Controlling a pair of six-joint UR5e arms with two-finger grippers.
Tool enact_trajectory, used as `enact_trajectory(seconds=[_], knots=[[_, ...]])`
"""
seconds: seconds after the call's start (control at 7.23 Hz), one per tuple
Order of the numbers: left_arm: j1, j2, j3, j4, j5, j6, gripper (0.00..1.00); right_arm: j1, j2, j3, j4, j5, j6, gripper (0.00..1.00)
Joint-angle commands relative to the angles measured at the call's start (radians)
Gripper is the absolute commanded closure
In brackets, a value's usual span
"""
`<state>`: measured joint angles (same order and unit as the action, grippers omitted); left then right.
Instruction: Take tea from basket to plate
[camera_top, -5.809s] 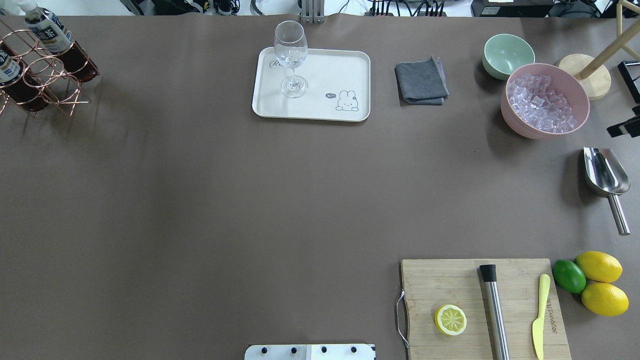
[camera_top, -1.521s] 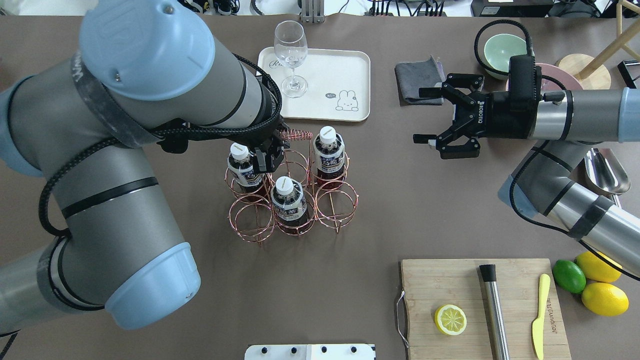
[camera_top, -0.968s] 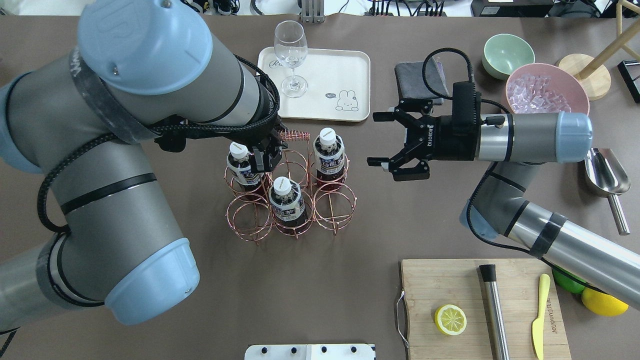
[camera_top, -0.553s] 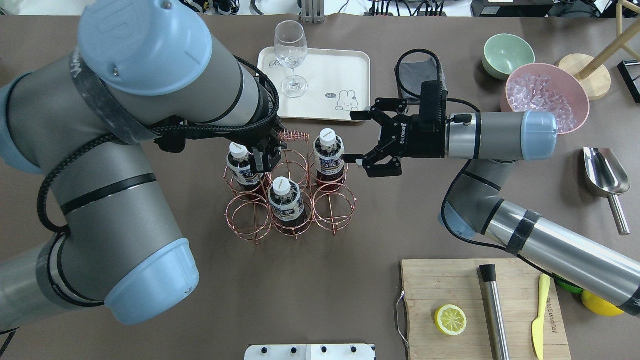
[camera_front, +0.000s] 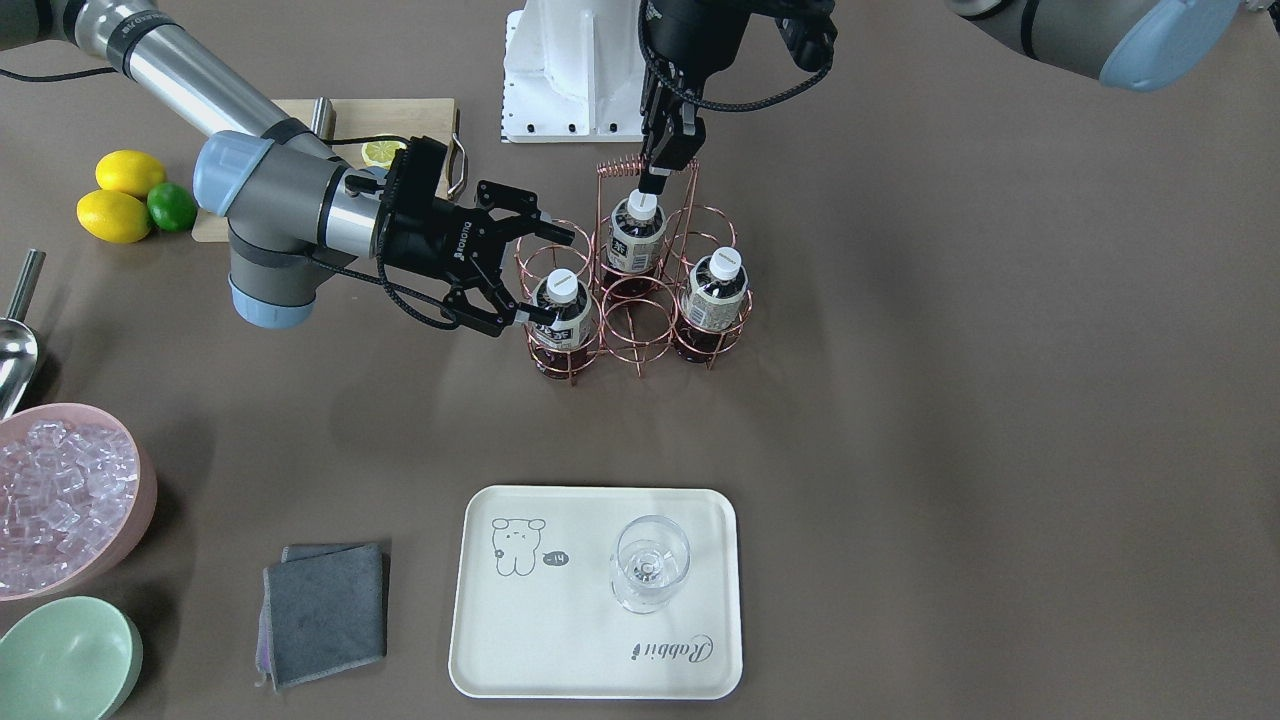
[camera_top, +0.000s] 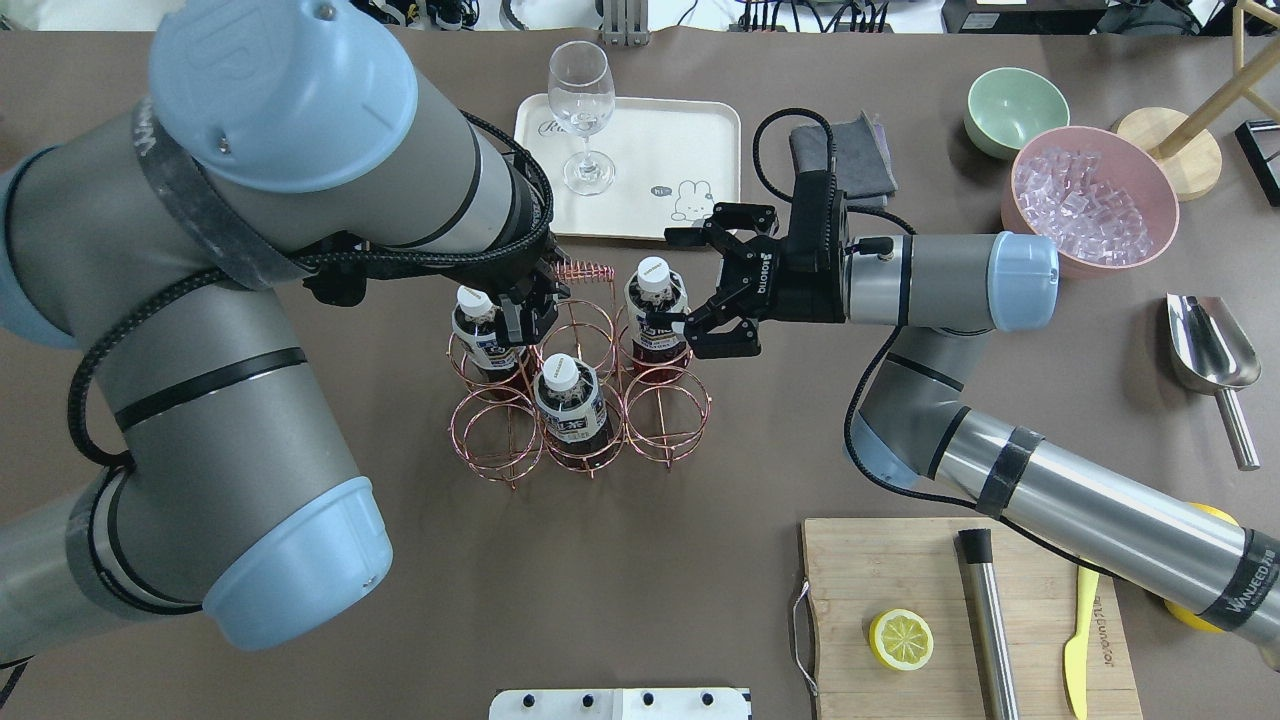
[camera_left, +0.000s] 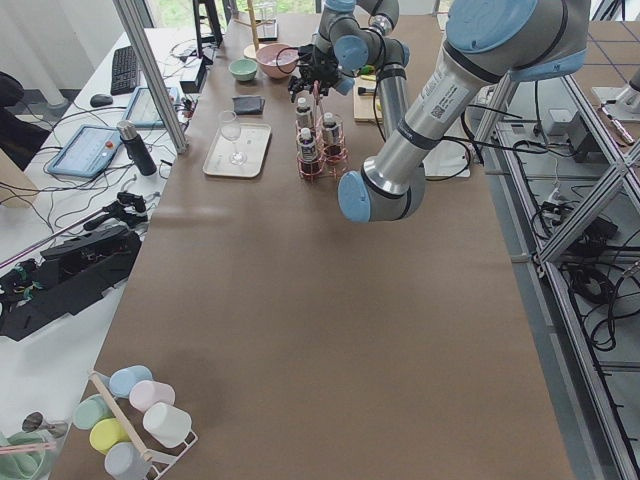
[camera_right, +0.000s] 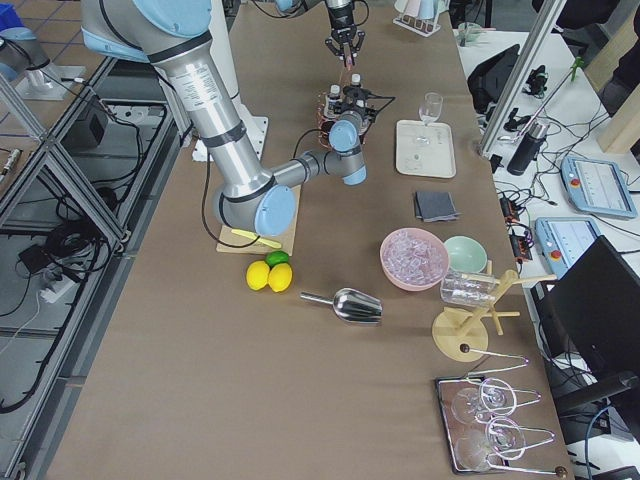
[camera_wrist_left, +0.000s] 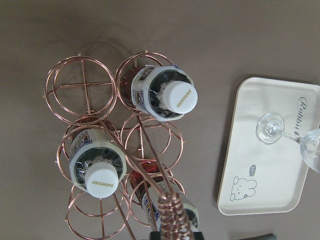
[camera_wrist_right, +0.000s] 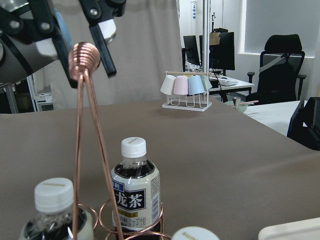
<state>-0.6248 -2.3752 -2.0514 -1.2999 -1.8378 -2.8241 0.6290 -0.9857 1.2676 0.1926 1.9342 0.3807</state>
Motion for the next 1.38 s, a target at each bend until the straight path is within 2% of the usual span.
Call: enact_trajectory(seconds=[0.0,0.41,0.69,0.83,0.97,1.11,1.24], knots=[[-0.015,0.008,-0.038,0.042,-0.001,-0.003,1.00,-0.017,0.008,-0.001,-0.018,-0.021,-0.014,0.02],[-0.033,-0.001,-0.041,0.065,-0.024,-0.003,1.00,-0.018,0.028,-0.005,-0.042,-0.032,-0.016,0.05],[-0.033,0.004,-0.044,0.067,-0.024,-0.003,1.00,-0.023,0.035,-0.005,-0.045,-0.032,-0.017,0.26],[-0.033,0.001,-0.041,0.067,-0.024,-0.003,1.00,-0.023,0.047,-0.005,-0.064,-0.032,-0.017,0.26],[-0.032,-0.001,-0.038,0.065,-0.024,-0.003,1.00,-0.023,0.051,-0.005,-0.065,-0.034,-0.017,0.30],[-0.029,0.001,-0.032,0.065,-0.023,-0.005,1.00,-0.023,0.053,-0.002,-0.079,-0.032,-0.016,0.48],[-0.029,0.001,-0.035,0.065,-0.023,-0.005,1.00,-0.028,0.052,-0.002,-0.081,-0.031,-0.011,0.81]])
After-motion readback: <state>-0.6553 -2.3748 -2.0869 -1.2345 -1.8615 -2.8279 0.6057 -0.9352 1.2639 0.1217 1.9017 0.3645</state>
